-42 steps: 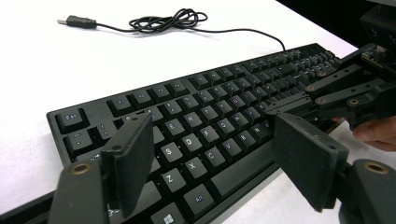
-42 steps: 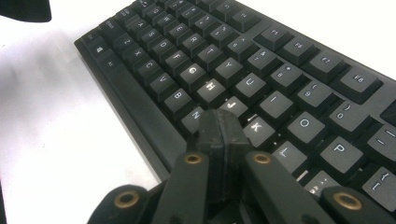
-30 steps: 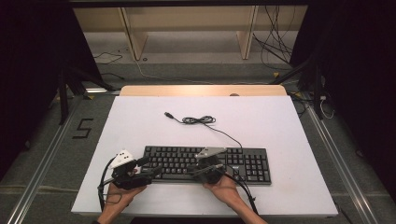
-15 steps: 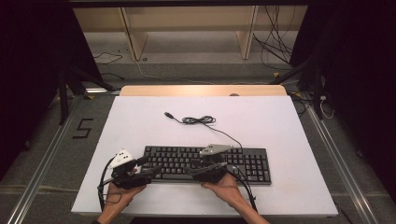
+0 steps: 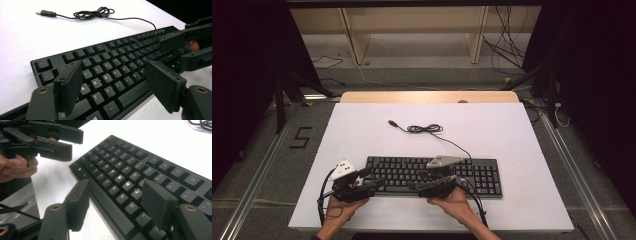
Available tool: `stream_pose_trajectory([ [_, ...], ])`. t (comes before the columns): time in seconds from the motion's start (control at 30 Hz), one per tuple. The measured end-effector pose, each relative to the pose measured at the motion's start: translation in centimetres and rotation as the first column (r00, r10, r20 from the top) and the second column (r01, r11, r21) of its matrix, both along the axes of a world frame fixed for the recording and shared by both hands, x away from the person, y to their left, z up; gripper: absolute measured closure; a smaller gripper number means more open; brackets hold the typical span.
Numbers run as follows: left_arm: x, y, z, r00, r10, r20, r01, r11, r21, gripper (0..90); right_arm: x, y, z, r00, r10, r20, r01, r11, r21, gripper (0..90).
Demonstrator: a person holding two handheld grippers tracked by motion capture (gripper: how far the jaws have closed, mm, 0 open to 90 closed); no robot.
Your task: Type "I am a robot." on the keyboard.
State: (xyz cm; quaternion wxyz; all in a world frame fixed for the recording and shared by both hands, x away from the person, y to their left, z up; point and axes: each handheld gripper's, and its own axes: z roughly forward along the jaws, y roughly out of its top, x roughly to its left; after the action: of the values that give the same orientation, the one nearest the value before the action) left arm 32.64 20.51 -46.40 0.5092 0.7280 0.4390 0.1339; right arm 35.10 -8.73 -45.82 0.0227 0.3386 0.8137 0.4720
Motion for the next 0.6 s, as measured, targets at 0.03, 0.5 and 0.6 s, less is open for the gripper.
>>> stream_pose_trajectory([
  [0.03, 0.01, 0.05, 0.00, 1.0000, -0.001, 0.000, 0.001, 1.0000, 0.001, 29.0, -0.08, 0.03, 0.00, 1.0000, 0.002, 0.000, -0.002, 1.000, 0.000, 42.5],
  [0.5, 0.05, 0.22, 0.03, 0.9999, 0.014, 0.009, -0.014, 0.9999, -0.007, 29.0, -0.75, 0.45, -0.56, 0.9997, 0.021, 0.009, -0.021, 0.998, -0.055, 81.2],
  [0.6, 0.07, 0.33, 0.04, 0.9998, 0.021, 0.007, -0.021, 0.9997, -0.008, 29.1, -0.84, 0.59, -0.74, 0.9996, 0.027, 0.009, -0.026, 0.997, -0.067, 86.2],
])
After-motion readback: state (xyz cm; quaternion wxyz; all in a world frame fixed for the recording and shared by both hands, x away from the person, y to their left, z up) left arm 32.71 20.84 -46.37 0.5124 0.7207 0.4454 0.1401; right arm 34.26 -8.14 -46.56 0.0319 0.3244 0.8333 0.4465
